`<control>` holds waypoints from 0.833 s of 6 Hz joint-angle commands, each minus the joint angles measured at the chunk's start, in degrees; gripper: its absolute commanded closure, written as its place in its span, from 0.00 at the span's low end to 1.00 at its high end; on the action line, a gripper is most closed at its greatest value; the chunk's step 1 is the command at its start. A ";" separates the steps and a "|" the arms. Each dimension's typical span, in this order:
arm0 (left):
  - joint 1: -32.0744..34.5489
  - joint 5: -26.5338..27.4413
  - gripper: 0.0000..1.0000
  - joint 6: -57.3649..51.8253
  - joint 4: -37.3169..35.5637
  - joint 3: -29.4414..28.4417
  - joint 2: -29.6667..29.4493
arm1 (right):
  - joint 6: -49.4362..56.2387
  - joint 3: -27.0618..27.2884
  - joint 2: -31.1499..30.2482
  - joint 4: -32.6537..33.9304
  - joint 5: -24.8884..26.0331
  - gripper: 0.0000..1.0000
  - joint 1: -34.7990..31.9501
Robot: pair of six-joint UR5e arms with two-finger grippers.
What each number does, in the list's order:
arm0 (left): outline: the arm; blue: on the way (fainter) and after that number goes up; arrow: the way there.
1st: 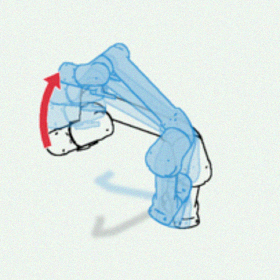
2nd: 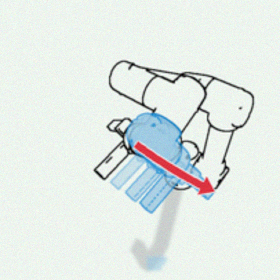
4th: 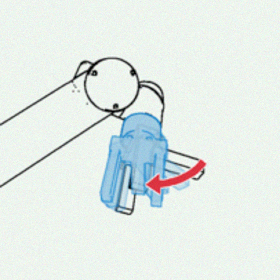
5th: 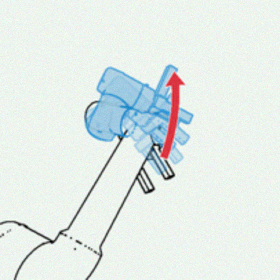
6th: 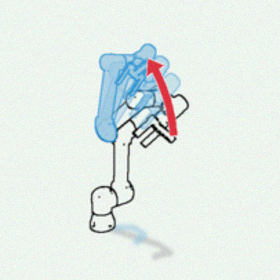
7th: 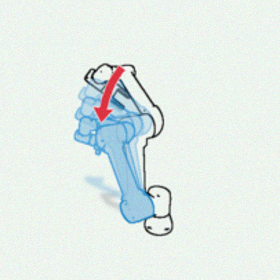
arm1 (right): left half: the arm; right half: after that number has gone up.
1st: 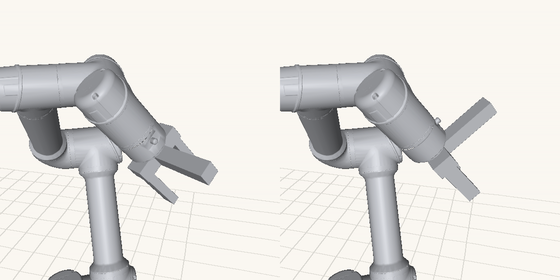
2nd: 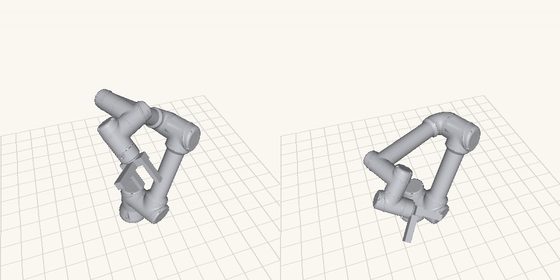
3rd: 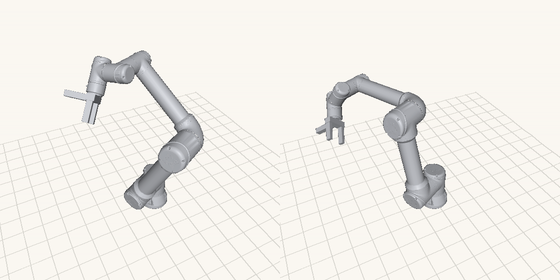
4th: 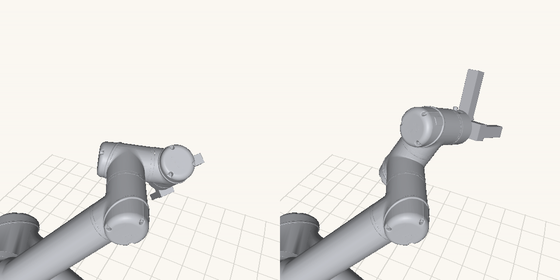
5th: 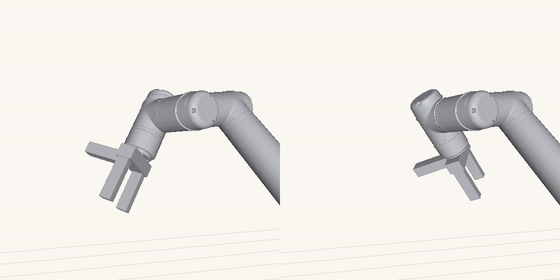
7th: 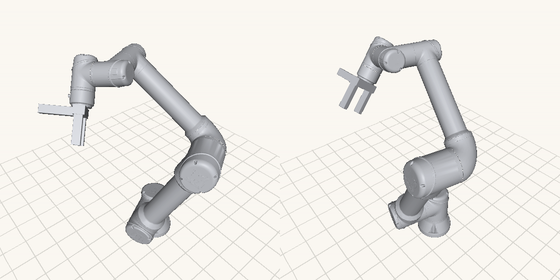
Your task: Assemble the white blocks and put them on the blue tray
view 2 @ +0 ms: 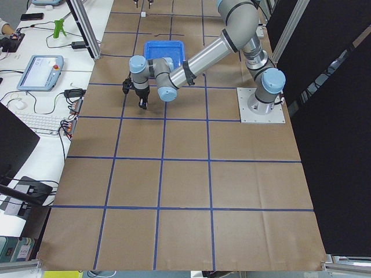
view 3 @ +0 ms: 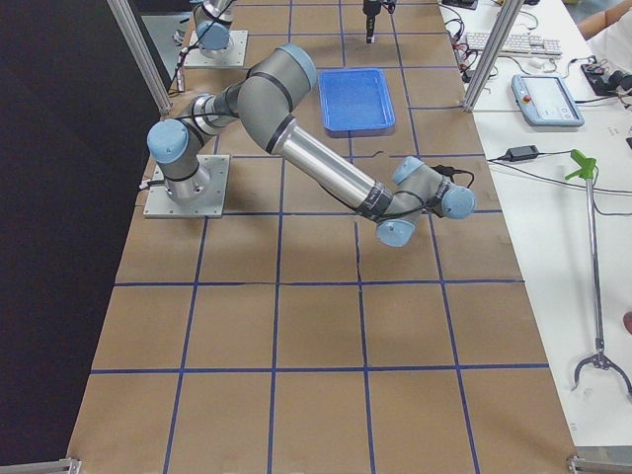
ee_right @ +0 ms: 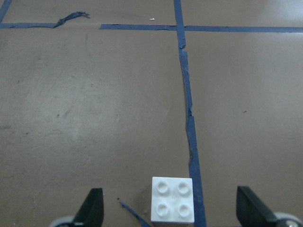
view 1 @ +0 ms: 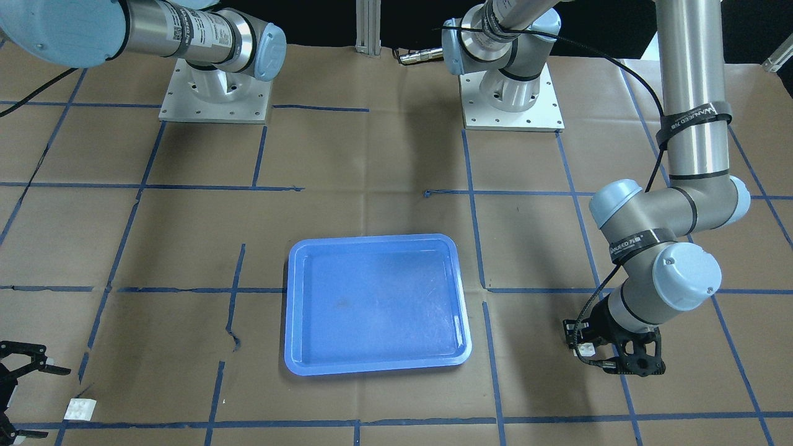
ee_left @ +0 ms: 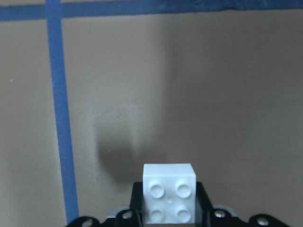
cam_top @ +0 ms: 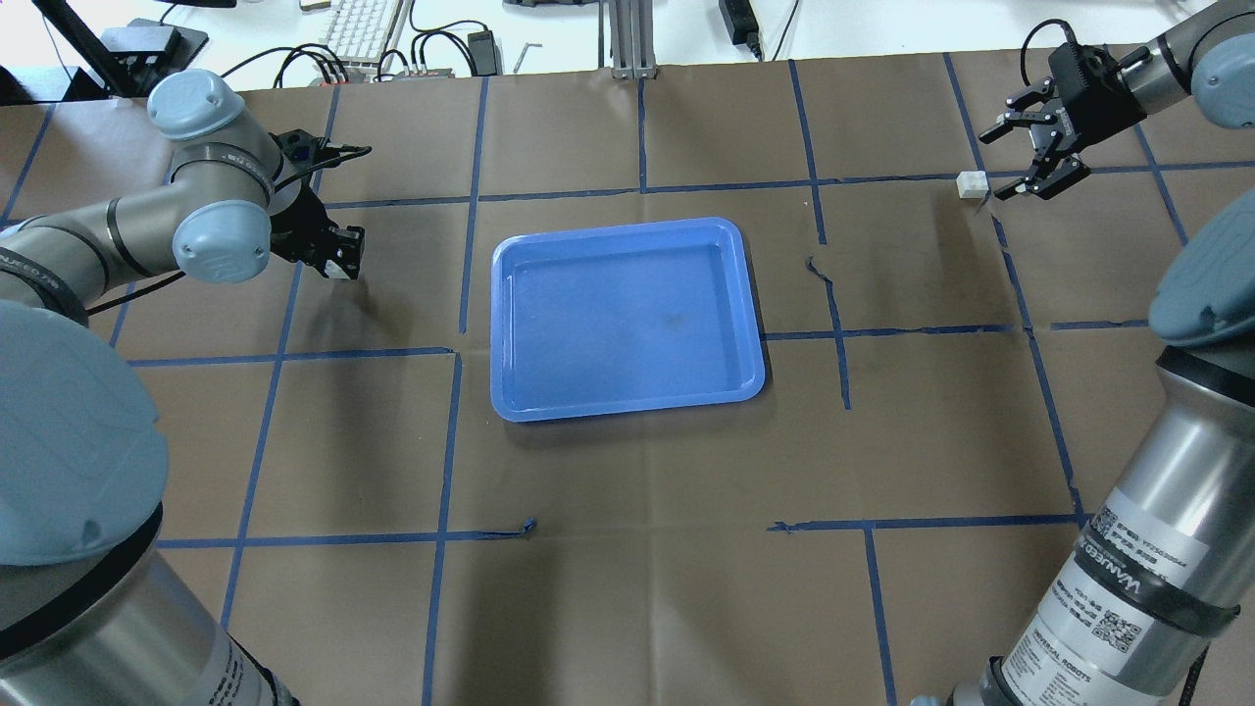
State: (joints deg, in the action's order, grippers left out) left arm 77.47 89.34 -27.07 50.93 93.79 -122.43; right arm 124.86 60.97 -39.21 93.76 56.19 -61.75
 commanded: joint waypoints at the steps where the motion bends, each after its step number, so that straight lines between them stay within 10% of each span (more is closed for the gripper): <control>1: 10.09 0.83 0.97 -14.64 3.53 -1.84 2.01 | 1.00 0.98 1.50 0.19 -0.03 0.01 0.05; 5: 28.58 0.31 1.00 -42.16 7.25 -1.69 2.90 | 0.73 1.08 1.33 0.46 -0.03 0.49 0.05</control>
State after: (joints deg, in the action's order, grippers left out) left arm 102.65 89.81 -64.54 58.23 91.25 -119.64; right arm 125.63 62.17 -37.86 94.12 56.23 -61.69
